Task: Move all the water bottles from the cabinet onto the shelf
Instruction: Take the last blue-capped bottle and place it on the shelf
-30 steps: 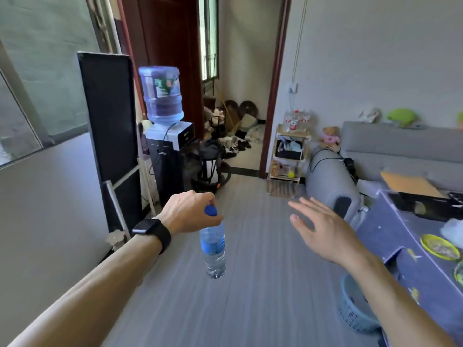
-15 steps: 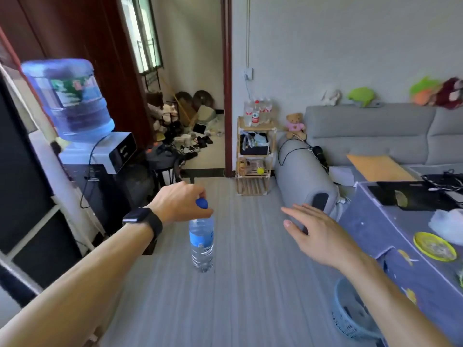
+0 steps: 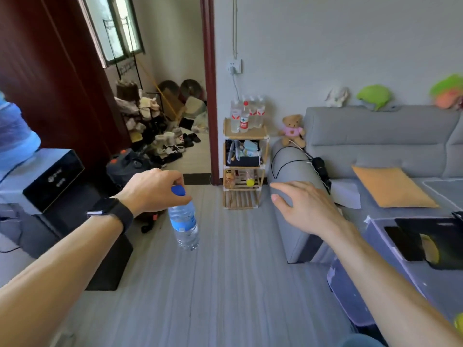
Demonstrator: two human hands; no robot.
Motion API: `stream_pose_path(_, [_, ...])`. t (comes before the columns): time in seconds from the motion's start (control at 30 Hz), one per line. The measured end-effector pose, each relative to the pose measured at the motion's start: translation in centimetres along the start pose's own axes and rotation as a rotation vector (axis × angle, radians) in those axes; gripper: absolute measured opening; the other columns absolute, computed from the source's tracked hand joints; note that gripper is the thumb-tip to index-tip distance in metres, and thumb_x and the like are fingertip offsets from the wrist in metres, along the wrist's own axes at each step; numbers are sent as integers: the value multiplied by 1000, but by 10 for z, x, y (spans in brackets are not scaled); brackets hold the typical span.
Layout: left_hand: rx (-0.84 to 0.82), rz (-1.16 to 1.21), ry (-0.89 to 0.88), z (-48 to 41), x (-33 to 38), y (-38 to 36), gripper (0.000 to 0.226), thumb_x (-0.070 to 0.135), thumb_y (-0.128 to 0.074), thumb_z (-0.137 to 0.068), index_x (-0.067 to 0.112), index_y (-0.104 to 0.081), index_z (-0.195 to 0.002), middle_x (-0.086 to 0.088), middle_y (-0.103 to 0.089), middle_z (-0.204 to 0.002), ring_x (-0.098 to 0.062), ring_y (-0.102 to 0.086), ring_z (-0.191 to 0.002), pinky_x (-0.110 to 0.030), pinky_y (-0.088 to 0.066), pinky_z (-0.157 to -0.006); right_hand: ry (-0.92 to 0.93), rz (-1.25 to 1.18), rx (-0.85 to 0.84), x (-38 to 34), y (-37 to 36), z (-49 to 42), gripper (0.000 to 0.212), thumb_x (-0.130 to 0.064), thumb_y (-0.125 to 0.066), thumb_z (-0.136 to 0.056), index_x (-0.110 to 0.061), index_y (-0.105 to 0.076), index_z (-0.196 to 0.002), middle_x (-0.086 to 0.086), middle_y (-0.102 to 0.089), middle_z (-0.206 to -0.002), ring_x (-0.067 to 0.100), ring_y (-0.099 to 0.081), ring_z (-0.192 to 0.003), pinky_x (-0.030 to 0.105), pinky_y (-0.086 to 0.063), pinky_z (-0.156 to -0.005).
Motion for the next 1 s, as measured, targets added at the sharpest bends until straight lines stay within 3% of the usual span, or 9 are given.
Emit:
stream_pose_path(0.4, [-48,75,-46,-319,-36,-56,37,67,-61,-75,33,-60,-89,14,-60,-74,-10,-58,-74,-28,-48,-61,-126,-87,29,105,-41,-271,36,-48,-44,-96,-36,-60,-126,-10,-65,-127,22,-56,-119,39,-48,-95])
stream_pose_path(0.57, [-32,74,-119,-438,-22,-52,33,61,-61,-78,31,-55,-91,11,-61,-73,-14,-59,-71,-29,-44,-57,-175,-75,40,153,-50,-362,34,-45,-47,-97,-34,-64,-124,-14,-65,-125,15,-56,-116,28,-43,-89])
stream_pose_path(0.7, [-46,113,-94,-528,-18,-73,28,57,-62,-77,33,-53,-89,11,-60,-70,-13,-59,-68,-31,-49,-61,-200,-96,-31,199,-86,-437,38,-55,-40,-95,-41,-60,-124,-16,-65,-125,15,-57,-116,34,-48,-91])
stream_pose_path(0.83, [-115,137,-82,-614,-5,-107,30,64,-61,-75,37,-50,-82,10,-62,-74,-9,-58,-68,-32,-51,-61,-166,-174,-100,236,-117,-512,32,-48,-43,-97,-39,-61,-121,-12,-68,-116,20,-59,-112,41,-50,-88])
stream_pose_path(1.0, [-170,134,-114,-700,29,-140,28,59,-62,-78,36,-54,-90,12,-57,-71,-5,-54,-66,-26,-39,-55,-127,-184,-223,281,-145,-601,35,-49,-39,-99,-39,-59,-125,-12,-66,-122,17,-60,-110,40,-49,-89])
Point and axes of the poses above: each hand's wrist, its own z-axis away from the middle knuckle, its own y-axis out of the back of the hand, x = y × z, the point moved 9 cm from there along -z, towards the middle knuckle
